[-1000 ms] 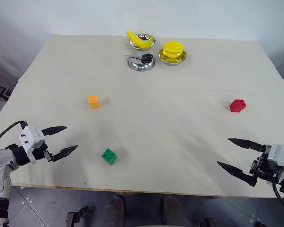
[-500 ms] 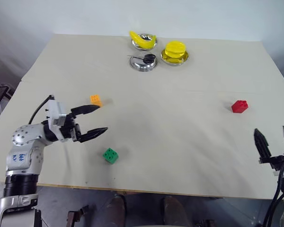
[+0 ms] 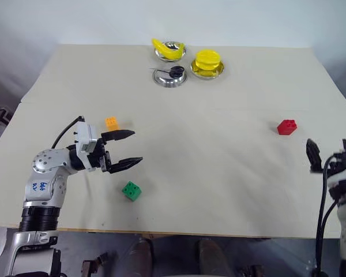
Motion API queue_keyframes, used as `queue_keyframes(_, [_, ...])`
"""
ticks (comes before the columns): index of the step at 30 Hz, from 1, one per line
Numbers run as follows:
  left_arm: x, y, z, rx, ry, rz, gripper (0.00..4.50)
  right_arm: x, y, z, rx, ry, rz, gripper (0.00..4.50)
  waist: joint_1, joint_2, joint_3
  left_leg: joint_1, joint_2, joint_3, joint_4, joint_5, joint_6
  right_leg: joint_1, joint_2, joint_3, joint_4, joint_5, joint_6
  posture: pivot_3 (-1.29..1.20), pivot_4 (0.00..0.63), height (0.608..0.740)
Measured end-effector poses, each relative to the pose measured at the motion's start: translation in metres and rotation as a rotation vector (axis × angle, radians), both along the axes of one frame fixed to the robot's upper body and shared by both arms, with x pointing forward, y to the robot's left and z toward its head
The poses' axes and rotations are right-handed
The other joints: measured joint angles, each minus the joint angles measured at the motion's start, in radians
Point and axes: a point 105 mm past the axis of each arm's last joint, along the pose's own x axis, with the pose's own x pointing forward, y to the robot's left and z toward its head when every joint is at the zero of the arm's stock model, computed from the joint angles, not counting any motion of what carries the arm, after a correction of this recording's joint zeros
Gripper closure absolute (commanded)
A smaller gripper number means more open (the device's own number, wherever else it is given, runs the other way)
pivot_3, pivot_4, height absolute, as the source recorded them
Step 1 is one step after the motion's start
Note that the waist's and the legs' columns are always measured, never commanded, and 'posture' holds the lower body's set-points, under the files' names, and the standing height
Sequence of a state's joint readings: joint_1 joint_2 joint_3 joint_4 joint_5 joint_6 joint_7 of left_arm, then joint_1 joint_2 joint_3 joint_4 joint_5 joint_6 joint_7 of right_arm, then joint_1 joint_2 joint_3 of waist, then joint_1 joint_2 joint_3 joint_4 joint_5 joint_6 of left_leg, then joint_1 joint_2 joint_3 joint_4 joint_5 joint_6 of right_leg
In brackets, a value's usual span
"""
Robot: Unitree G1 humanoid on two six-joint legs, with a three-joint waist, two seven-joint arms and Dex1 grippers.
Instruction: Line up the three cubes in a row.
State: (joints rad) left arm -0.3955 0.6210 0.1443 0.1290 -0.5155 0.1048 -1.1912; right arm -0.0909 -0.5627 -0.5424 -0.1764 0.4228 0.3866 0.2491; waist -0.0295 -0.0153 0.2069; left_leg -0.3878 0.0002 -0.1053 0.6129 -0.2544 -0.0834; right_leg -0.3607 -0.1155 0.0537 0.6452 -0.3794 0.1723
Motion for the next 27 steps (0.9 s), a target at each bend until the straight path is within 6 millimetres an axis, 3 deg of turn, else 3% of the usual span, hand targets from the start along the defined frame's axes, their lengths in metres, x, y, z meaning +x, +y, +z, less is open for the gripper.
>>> queue_keyframes(5, [-0.002, 0.0, 0.0, -0.002, 0.002, 0.005, 0.02, 0.045, 0.011, 0.015, 0.058, 0.1, 0.047, 0.0, 0.0, 0.0, 0.0, 0.0, 0.0, 0.002, 0.0, 0.0, 0.001, -0.001, 0.0, 0.001, 0.0, 0.0, 0.0, 0.0, 0.15, 0.74])
queue_keyframes(9, [-0.003, -0.001, 0.001, -0.002, -0.007, 0.006, 0.02, 0.07, 0.012, -0.001, 0.112, 0.207, 0.046, 0.0, 0.002, 0.0, 0.0, -0.002, -0.001, 0.002, 0.001, -0.001, 0.001, -0.002, -0.001, 0.001, -0.001, 0.0, 0.0, 0.0, 0.15, 0.74])
queue_keyframes(18, [-0.005, -0.001, -0.001, -0.005, -0.001, 0.017, 0.02, 0.096, 0.004, -0.031, 0.095, 0.352, 0.015, 0.0, -0.006, 0.0, 0.0, -0.004, -0.001, 0.005, 0.0, -0.001, 0.001, -0.007, -0.001, 0.004, 0.001, 0.0, 0.0, 0.0, 0.15, 0.74])
queue_keyframes(22, [-0.006, -0.003, 0.001, -0.003, -0.01, 0.014, 0.02, 0.108, 0.006, -0.023, 0.132, 0.328, 0.046, 0.0, -0.014, 0.0, 0.0, -0.005, 0.0, 0.005, 0.0, 0.0, 0.001, -0.008, -0.001, 0.004, 0.002, 0.0, 0.0, 0.0, 0.15, 0.74])
queue_keyframes(27, [-0.006, -0.003, 0.001, -0.003, -0.007, 0.013, 0.0, 0.115, 0.002, -0.022, 0.147, 0.31, 0.034, 1.56, -0.022, 0.0, 0.0, -0.005, 0.0, 0.005, 0.0, 0.0, 0.001, -0.008, -0.001, 0.004, 0.001, 0.0, 0.0, 0.0, 0.15, 0.74])
